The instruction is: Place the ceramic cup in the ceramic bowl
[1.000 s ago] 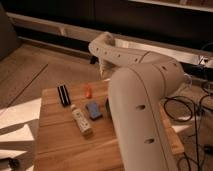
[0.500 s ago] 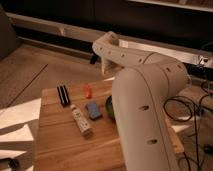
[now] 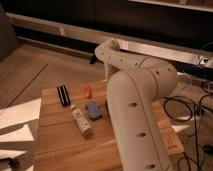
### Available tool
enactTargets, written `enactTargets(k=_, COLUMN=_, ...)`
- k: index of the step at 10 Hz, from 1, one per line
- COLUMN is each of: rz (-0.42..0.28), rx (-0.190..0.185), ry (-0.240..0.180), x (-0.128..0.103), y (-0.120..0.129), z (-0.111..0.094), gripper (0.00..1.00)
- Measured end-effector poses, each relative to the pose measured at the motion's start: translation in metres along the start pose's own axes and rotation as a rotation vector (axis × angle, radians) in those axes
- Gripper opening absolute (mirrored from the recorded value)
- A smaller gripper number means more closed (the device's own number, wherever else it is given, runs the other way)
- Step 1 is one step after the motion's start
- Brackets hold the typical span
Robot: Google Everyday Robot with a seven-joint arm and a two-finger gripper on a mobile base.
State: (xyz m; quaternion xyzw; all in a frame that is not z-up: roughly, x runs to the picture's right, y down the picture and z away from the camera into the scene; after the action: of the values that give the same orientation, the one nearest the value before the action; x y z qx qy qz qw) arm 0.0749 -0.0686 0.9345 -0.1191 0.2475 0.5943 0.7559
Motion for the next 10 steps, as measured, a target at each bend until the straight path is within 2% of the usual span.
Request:
enactTargets(k=3, rz=-0.040, rx=0.017, ry=-0.002, x=-0.013, y=0.005, z=0.009, gripper=0.65)
enactTargets(k=5, rz=-0.051, rx=-0.020, ry=-0.023, x=-0.021, y=0.011, z=0.021, gripper=0.65)
enactTargets(k=7, rz=-0.038, rx=-0.041, ry=-0.014, x=-0.017, y=0.010, z=0.035, gripper=0.63)
enactTargets(k=8, rz=-0.033, rx=-0.043, ry=-0.013, x=-0.017, y=0.009, z=0.039, gripper=0.59)
enactTargets(k=10, rz=-0.020, rx=-0.037, ry=-0.018, x=-0.018, y=0.003, z=0.044, gripper=0.39)
